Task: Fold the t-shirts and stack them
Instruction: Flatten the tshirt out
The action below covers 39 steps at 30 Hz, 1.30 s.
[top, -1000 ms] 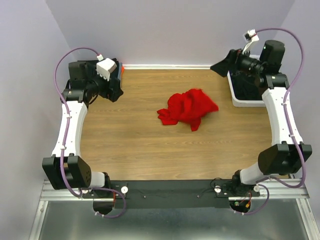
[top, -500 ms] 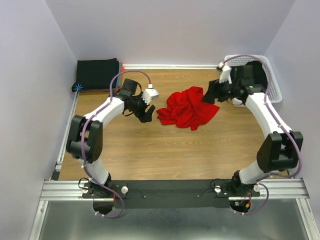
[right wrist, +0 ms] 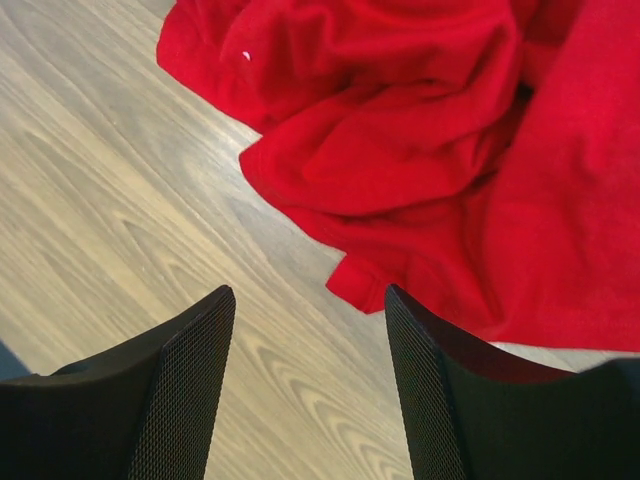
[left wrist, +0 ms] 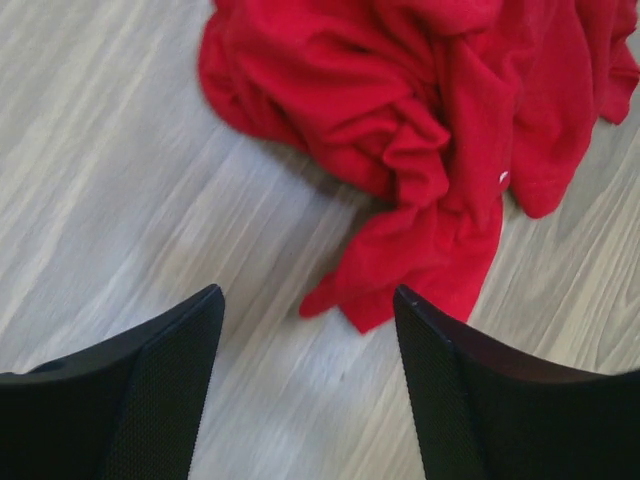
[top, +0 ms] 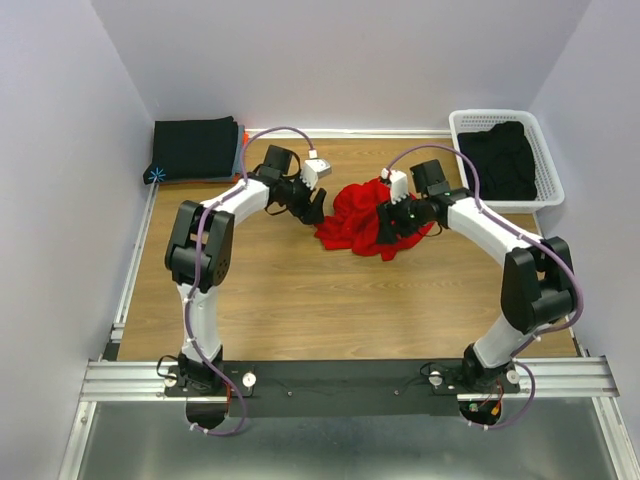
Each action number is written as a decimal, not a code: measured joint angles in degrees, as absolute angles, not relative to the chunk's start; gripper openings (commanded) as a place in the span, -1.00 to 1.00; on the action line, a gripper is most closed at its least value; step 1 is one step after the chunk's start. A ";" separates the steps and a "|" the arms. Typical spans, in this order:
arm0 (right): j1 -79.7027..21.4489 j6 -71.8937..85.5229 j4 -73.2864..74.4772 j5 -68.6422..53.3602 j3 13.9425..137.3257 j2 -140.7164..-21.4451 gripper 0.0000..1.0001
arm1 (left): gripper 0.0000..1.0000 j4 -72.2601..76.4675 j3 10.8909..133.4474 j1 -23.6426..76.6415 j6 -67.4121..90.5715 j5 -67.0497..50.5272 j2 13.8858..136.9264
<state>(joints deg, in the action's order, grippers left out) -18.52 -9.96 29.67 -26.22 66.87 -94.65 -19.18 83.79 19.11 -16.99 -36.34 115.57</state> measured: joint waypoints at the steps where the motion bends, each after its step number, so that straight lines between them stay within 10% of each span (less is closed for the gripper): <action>1: -19.11 -9.96 29.23 -25.63 66.87 -94.89 0.35 | 0.31 -18.61 84.03 19.38 -16.49 -36.99 116.57; 16: -33.61 -8.67 23.94 -13.06 70.50 -106.74 0.35 | -1.00 -18.28 84.09 20.27 -12.82 -43.48 121.54; 25: -34.17 -7.25 22.76 -2.96 72.10 -109.45 -0.99 | -1.00 -20.16 84.09 18.90 -13.78 -43.62 121.54; 39: -22.20 -12.95 23.49 -6.37 77.78 -89.97 -0.99 | -1.00 -31.66 88.42 8.64 -20.86 -36.38 104.97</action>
